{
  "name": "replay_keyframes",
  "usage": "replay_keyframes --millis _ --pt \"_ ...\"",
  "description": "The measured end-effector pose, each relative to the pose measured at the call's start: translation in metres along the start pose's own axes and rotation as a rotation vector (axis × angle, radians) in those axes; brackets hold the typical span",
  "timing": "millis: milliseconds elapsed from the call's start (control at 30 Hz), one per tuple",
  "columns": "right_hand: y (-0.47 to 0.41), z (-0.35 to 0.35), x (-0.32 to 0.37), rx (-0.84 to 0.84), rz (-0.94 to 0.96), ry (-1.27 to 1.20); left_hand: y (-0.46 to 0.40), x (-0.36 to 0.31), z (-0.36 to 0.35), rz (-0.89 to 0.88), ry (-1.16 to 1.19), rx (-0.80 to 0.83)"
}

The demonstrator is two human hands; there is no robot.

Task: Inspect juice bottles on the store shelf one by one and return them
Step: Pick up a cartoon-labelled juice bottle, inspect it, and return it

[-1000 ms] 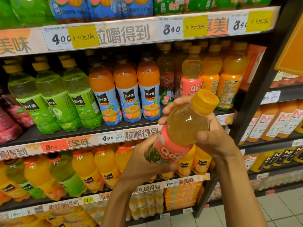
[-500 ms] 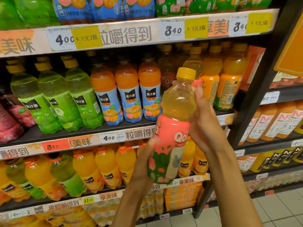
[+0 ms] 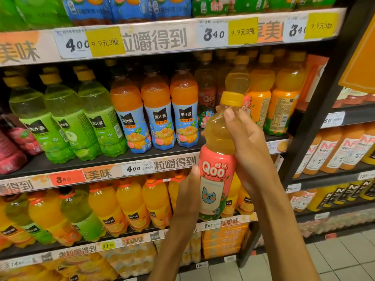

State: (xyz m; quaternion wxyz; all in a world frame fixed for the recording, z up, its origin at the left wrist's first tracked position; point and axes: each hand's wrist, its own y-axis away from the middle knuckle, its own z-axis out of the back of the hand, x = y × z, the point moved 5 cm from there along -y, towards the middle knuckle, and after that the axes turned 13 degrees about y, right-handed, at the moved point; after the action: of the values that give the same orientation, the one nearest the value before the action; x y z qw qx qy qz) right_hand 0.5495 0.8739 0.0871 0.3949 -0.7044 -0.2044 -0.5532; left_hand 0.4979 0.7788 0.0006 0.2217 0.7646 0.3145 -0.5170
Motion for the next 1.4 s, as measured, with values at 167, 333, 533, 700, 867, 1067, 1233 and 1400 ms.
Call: replay_keyframes --millis 167,333,533,700,867,1067,1233,1400 --pt "-0.004 -0.001 0.003 0.078 0.017 -0.151 0.005 0.005 0.004 0.06 0.149 0.031" --pt "-0.007 -0.009 0.002 0.2 -0.023 -0.282 0.01 0.013 -0.001 0.203 0.233 0.116" --pt "-0.004 0.001 -0.004 0.019 -0.024 -0.073 0.001 0.001 0.001 0.118 0.028 0.117" --pt "-0.002 0.0 -0.001 0.054 -0.032 -0.023 0.004 -0.001 -0.004 0.09 0.014 0.058" --pt "-0.011 -0.003 0.0 0.143 -0.054 -0.093 0.008 0.005 -0.007 0.217 0.235 0.207" --pt "-0.018 -0.012 -0.003 0.206 -0.178 -0.117 0.017 0.011 -0.018 0.367 0.448 0.333" --pt "-0.023 -0.01 -0.007 0.154 -0.247 -0.088 0.024 0.005 -0.021 0.387 0.495 0.388" --pt "-0.026 -0.004 -0.025 0.104 -0.4 -0.088 0.033 -0.011 -0.024 0.376 0.566 0.456"
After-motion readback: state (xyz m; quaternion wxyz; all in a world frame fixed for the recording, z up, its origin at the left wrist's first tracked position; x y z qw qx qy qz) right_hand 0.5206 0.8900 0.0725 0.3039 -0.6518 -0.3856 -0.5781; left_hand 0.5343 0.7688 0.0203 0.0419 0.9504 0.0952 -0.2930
